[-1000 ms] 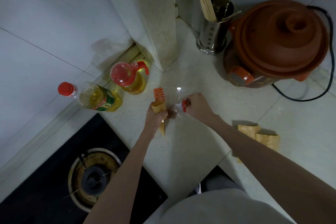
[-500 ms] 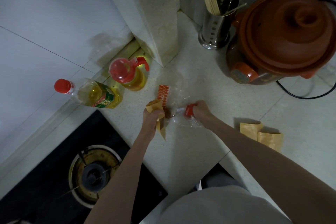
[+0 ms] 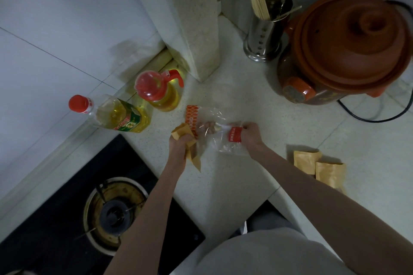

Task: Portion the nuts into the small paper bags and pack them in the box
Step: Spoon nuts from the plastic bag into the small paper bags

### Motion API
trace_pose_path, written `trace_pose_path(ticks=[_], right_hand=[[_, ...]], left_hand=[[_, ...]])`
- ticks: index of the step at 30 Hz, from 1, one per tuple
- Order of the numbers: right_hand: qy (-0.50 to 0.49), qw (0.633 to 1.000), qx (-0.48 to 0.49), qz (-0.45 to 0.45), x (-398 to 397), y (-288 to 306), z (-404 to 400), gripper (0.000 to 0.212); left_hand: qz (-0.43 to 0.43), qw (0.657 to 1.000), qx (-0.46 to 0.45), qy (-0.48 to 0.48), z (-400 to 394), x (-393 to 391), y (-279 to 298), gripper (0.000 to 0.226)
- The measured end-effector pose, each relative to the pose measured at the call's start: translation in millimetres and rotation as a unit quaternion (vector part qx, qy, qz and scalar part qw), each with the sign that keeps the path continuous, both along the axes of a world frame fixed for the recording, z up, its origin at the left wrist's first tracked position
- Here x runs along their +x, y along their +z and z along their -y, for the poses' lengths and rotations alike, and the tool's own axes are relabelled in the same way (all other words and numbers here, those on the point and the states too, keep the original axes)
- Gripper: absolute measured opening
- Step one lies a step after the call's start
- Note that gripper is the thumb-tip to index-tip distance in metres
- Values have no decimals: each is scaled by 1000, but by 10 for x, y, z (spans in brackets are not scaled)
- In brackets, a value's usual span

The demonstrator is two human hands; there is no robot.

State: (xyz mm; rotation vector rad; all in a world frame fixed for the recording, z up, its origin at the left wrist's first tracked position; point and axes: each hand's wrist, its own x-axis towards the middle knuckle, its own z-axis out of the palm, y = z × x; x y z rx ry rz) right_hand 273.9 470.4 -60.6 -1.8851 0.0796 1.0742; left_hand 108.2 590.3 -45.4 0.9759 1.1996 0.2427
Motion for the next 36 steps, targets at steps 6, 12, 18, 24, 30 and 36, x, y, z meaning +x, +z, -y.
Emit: trace_pose_path(ticks=[6, 12, 18, 24, 30, 36], right_hand=[[-87, 996, 11, -10, 151, 72, 218, 23], [-147, 988, 50, -4, 322, 233, 554, 18], [-199, 979, 40, 0, 476, 353, 860, 21], [-185, 978, 94, 28, 569, 876, 906, 19], [-97, 973, 202, 63, 550, 1904, 741, 15], [-31, 958, 265, 102, 346, 2895, 700, 16]], left_hand=[[14, 1000, 11, 8, -41, -116, 44, 27], [-14, 999, 31, -11, -72, -139, 107, 11], [-56, 997, 42, -17, -76, -133, 238, 46], [-82, 969, 228, -36, 15, 57, 590, 63], [-30, 920, 379, -92, 124, 342, 1276, 57], [21, 869, 478, -123, 302, 471, 1952, 57]])
